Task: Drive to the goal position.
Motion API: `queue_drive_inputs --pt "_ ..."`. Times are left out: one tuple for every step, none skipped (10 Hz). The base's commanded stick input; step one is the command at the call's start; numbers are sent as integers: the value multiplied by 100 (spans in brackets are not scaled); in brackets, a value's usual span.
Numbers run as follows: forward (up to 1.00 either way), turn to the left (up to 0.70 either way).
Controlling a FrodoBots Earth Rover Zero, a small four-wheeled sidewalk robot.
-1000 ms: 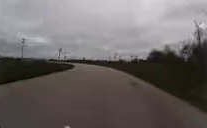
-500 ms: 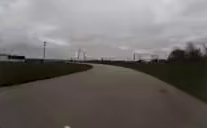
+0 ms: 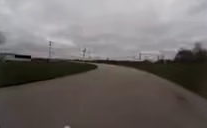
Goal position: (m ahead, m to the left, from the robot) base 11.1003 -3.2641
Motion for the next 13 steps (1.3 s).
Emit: queue_drive_inputs --pt "100 0" --pt "100 0" --pt "100 -8" --pt "100 -19" --pt "100 -30" --pt "100 -40" --pt "100 -39" --pt "100 -37" --pt "100 -34" --pt "100 -28" --pt "100 -12" --pt "100 0" --pt "100 0"
